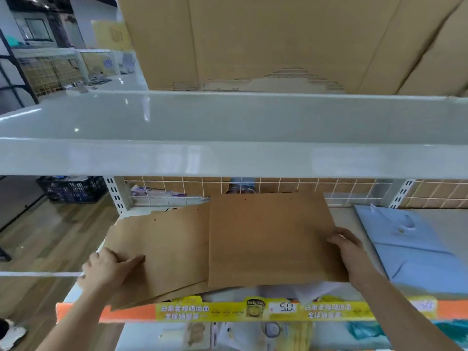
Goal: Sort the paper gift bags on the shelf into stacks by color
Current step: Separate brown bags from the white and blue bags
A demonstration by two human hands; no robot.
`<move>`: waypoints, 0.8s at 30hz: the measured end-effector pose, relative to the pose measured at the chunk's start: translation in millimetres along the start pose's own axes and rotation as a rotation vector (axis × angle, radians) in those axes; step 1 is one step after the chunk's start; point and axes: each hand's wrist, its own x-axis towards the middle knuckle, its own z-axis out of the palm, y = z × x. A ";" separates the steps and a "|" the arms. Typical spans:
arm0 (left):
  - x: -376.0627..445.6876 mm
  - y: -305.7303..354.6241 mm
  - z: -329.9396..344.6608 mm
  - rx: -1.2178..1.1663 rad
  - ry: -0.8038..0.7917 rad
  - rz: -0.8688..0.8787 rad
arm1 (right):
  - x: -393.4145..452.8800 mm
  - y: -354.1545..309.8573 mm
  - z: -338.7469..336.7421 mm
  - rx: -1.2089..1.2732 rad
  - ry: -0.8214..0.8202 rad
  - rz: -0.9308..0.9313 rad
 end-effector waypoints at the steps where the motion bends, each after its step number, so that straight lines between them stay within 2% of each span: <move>1: 5.3 -1.7 0.0 -0.015 -0.020 0.016 | -7.0 0.5 14.0 0.007 0.000 -0.008; 5: 23.9 -9.5 -6.0 -0.057 -0.109 0.125 | -31.1 2.7 75.2 0.048 -0.038 -0.020; 10: 39.9 -27.3 -9.1 -0.134 -0.178 0.263 | -52.6 8.6 154.2 -0.068 -0.106 -0.049; 12: 42.7 -32.9 -12.8 -0.231 -0.223 0.265 | -56.0 15.1 179.3 -0.181 -0.134 -0.083; 15: 44.8 -34.6 -16.8 -0.311 -0.265 0.215 | -60.9 24.1 197.6 -0.529 -0.102 -0.152; 19: 45.5 -31.5 -17.0 -0.211 -0.236 0.233 | -65.8 29.2 199.3 -0.778 -0.022 -0.250; 24: 44.0 -24.7 -11.8 -0.002 -0.140 0.258 | -63.4 31.0 192.9 -0.974 -0.066 -0.324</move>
